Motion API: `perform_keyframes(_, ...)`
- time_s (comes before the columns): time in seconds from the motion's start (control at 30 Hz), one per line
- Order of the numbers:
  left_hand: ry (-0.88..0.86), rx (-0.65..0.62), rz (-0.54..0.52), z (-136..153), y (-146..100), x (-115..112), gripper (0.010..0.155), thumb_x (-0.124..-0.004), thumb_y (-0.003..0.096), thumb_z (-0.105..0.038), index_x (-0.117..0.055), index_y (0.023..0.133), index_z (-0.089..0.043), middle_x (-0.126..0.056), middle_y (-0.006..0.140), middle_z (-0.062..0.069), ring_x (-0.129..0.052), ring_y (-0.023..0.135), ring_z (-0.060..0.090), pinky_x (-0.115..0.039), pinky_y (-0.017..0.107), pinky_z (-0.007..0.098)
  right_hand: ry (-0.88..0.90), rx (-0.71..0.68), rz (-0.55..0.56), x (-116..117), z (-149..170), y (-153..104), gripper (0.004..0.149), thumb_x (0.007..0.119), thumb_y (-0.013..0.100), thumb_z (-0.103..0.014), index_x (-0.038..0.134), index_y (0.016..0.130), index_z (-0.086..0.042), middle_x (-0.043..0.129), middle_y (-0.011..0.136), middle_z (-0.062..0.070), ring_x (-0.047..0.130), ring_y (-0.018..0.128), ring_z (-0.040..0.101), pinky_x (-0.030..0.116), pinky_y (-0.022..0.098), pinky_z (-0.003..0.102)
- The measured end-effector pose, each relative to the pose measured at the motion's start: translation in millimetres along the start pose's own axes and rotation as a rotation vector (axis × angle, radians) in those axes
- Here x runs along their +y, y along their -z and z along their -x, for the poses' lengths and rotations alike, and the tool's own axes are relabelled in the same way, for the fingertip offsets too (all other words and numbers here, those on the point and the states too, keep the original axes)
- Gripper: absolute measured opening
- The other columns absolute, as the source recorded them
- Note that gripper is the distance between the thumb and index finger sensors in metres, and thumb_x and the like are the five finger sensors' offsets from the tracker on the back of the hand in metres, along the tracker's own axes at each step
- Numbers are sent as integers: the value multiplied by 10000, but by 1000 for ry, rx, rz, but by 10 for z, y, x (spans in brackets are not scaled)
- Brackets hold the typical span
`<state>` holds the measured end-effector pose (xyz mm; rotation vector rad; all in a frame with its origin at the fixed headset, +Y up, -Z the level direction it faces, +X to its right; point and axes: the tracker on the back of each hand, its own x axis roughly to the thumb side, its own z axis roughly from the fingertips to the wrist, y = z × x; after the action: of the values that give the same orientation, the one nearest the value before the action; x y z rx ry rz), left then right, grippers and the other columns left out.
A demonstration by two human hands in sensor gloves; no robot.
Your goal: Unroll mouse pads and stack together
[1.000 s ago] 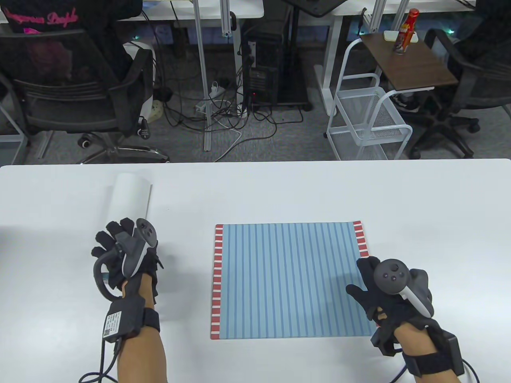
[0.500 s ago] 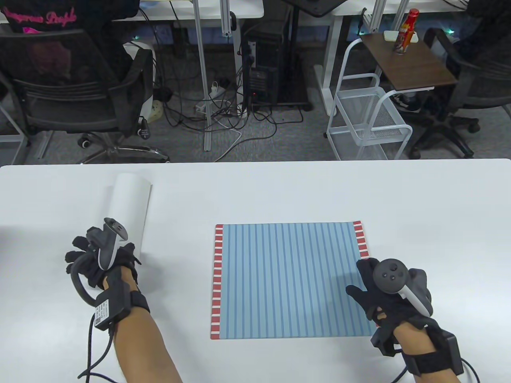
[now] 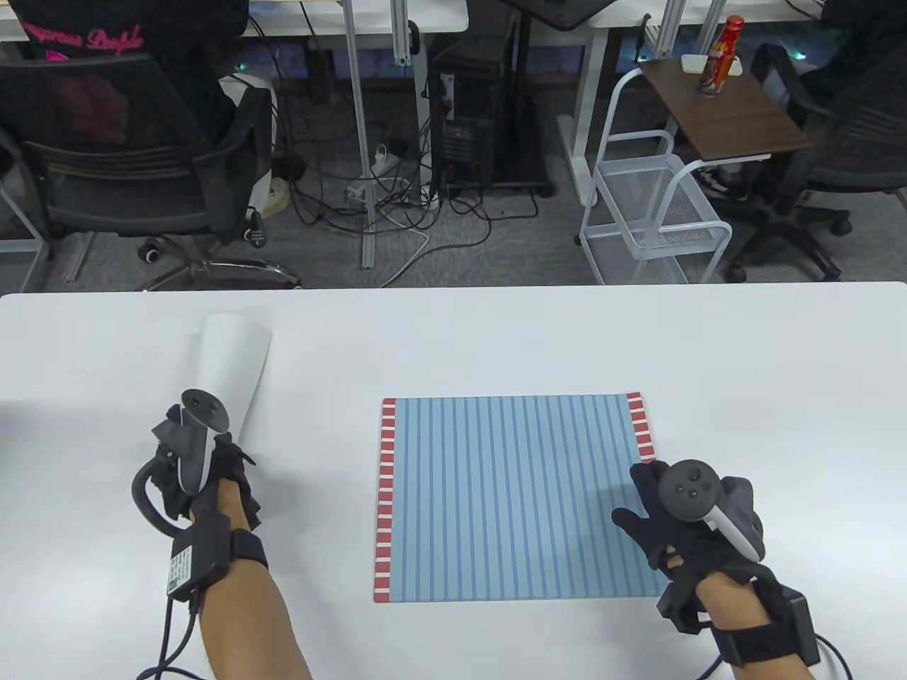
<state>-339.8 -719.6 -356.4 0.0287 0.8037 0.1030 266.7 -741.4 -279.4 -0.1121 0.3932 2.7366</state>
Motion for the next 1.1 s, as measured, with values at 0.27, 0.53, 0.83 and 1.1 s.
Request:
perform_keyframes(0.27, -139, -58, -41, -53, -274, 240, 717, -897, 362, -454, -644, 1002, -251, -942, 836, -3, -1073, 453, 323, -913, 335, 414, 0, -6, 3, 6, -8, 2, 741, 781, 376, -528, 471, 1003, -286, 355, 1118, 48, 369, 1026, 373, 419, 722, 607)
perform_keyframes(0.53, -385, -194, -16, -257, -795, 338, 711, -900, 365, -444, -650, 1000, -243, -950, 824, -5, -1082, 424, 314, -920, 315, 402, -7, -15, -4, 33, -39, 5, 740, 777, 375, -534, 472, 1003, -287, 361, 1118, 49, 380, 1024, 372, 431, 719, 605)
perform_keyframes(0.83, -611, -359, 104, -581, -1364, 347, 701, -901, 370, -432, -655, 998, -244, -958, 811, -14, -1087, 406, 296, -925, 304, 388, 21, -48, -29, 89, -145, -6, 740, 770, 377, -543, 472, 1004, -288, 371, 1116, 51, 398, 1020, 375, 450, 714, 602)
perform_keyframes(1.1, -891, -457, 341, -764, -1760, 311, 688, -903, 375, -415, -660, 996, -246, -975, 782, -26, -1095, 369, 270, -933, 276, 365, 132, -119, -78, 171, -331, -37, 729, 757, 382, -553, 478, 1002, -289, 396, 1110, 57, 445, 1009, 378, 490, 702, 592)
